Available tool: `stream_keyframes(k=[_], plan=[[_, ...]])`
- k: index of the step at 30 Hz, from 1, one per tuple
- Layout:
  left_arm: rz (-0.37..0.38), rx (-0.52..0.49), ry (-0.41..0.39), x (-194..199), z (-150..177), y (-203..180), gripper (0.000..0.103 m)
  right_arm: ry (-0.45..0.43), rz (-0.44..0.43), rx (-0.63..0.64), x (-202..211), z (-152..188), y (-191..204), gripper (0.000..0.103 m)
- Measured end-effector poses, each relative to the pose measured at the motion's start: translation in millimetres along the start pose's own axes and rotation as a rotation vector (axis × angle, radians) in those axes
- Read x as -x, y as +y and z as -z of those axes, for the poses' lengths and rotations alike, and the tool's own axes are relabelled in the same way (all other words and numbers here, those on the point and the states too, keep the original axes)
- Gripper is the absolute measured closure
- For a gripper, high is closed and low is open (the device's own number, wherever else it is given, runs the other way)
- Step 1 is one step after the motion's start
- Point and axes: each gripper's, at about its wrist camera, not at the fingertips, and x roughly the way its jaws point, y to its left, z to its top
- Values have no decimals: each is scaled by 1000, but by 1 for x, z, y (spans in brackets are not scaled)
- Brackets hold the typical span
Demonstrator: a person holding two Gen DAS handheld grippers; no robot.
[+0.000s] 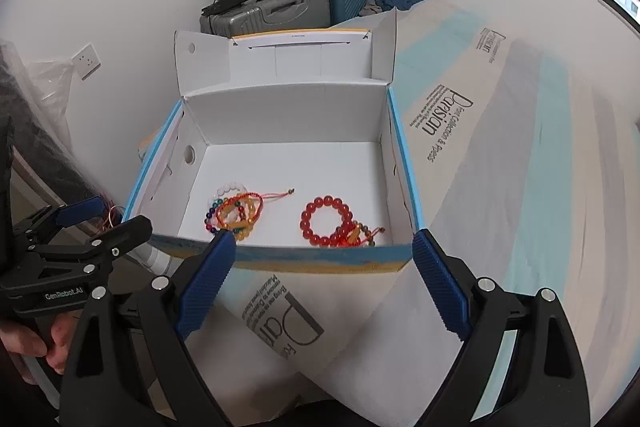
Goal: Organize jewelry
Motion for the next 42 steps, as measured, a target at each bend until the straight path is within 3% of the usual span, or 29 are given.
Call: stream_keyframes(k=[16,42], plan=[[-68,-25,-26,7,27,-7,6,12,36,18,-4,36,5,17],[-93,-21,-17,1,33,-9,6,28,50,4,-11,40,2,17]])
